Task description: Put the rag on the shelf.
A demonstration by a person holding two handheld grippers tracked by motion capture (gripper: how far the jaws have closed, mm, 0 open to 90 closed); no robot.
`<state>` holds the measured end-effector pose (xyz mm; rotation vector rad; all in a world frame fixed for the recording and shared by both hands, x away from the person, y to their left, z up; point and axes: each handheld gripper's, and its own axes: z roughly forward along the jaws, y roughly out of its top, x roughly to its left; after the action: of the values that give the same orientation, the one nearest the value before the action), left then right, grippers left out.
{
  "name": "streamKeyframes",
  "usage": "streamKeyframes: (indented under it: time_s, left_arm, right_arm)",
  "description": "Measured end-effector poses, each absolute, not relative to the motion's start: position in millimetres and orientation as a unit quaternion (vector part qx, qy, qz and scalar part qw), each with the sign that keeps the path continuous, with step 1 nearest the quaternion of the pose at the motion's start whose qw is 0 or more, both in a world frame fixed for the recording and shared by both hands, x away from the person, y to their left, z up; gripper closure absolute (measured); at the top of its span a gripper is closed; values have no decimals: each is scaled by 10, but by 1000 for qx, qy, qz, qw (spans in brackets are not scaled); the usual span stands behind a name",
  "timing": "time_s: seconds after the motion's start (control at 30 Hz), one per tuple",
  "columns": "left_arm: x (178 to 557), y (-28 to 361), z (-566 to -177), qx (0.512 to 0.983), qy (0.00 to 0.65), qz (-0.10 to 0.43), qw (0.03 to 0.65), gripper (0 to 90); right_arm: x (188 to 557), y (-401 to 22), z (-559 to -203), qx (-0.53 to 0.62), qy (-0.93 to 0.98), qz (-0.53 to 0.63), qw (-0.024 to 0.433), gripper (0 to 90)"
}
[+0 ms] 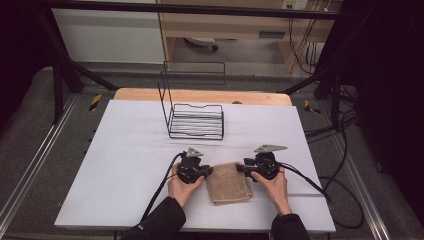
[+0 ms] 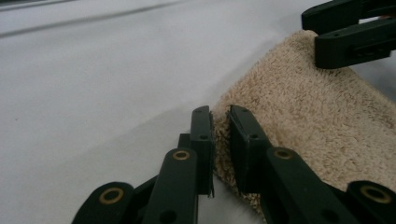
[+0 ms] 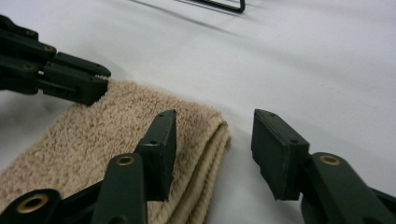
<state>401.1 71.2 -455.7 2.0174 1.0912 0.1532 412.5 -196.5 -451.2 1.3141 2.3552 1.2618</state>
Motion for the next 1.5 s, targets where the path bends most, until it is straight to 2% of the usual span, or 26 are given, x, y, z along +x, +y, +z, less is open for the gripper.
streamKeyframes:
  time_s: [0.6, 0.9, 1.5]
  left_arm:
    - [4020, 697, -4549, 811, 420, 63, 403, 802]
    - [4032, 733, -4536, 806, 421, 47, 414, 849]
    - [3873, 804, -4258, 790, 385, 62, 472, 852]
  right_arm:
    - [4132, -1927, -4561, 447, 795, 409, 37, 805]
    - [4122, -1936, -4535, 453, 789, 414, 34, 840]
    - [3936, -2056, -4283, 441, 763, 471, 43, 840]
